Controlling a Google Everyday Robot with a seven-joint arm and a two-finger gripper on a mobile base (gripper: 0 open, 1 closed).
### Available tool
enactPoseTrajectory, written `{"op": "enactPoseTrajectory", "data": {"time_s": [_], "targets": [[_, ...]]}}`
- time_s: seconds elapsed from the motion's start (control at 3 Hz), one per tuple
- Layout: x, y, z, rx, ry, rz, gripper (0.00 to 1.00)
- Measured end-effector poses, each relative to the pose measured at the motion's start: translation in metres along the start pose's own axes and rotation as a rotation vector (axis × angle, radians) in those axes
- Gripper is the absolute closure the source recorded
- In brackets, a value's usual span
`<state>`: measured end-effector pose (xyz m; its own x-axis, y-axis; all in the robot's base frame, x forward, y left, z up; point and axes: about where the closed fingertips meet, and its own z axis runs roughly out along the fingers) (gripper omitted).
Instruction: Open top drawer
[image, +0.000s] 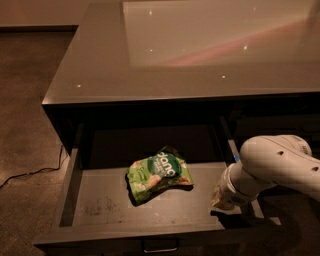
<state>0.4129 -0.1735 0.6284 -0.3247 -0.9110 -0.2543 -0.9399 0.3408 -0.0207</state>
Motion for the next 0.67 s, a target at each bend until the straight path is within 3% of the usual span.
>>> {"op": "enactPoseTrajectory", "data": {"time_s": [0.33, 0.67], "targets": [[0.0026, 0.0007, 0.0024, -0.015, -0.029, 0.004, 1.00], [0.0067, -0.0012, 0.0069, -0.061, -0.093, 0.015, 1.00]]}}
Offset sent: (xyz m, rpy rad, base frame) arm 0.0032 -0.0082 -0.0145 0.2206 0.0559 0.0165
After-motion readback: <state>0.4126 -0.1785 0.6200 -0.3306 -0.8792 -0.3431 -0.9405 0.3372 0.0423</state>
